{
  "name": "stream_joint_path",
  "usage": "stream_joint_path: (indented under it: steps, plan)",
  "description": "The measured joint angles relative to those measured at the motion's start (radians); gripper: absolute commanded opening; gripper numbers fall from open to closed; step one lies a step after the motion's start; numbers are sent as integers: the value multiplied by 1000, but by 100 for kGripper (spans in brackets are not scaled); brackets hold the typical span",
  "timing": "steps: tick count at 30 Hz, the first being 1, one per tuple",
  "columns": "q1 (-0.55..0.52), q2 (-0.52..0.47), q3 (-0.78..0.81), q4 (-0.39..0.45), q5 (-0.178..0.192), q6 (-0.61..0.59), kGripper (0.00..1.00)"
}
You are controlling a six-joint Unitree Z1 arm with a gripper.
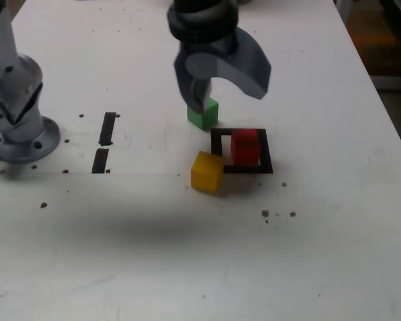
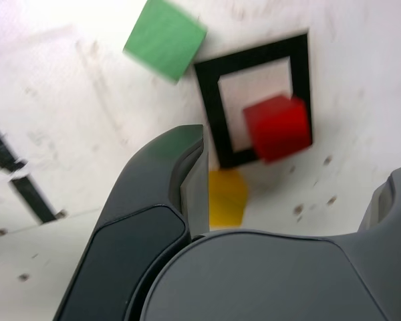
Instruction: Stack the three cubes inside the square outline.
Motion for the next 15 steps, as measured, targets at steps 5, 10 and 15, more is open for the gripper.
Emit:
stream_joint_path:
  steps: [5,10,15]
  plan:
    - [-107,-25,17,22,-14,-5,91]
    - [-160,-25,39,22,-45,-11,91]
    - [-199,7,74,0,-84,-17,91]
